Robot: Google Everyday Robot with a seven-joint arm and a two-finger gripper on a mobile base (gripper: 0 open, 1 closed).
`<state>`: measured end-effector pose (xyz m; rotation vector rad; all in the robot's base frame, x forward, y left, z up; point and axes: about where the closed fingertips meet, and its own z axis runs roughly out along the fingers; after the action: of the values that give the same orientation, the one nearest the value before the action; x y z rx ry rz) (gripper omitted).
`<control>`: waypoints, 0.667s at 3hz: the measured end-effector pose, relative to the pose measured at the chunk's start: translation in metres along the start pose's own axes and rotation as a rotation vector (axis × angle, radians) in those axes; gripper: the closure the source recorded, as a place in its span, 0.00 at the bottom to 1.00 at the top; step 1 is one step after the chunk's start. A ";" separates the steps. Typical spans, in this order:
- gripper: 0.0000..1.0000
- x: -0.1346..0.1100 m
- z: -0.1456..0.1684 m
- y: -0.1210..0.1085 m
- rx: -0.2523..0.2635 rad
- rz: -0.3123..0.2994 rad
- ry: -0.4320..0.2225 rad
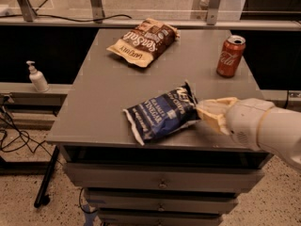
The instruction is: Move blue chip bag near coke can
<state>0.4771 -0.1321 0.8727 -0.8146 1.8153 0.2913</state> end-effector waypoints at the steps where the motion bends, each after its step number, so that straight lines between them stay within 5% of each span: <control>1: 1.00 0.032 -0.072 -0.041 0.179 0.047 0.056; 2: 1.00 0.032 -0.063 -0.038 0.174 0.040 0.055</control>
Offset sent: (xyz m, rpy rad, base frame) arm -0.0258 -0.0659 0.0051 -0.0309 -0.0013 -0.1531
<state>0.4489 -0.2075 0.8753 -0.6707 1.8811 0.1354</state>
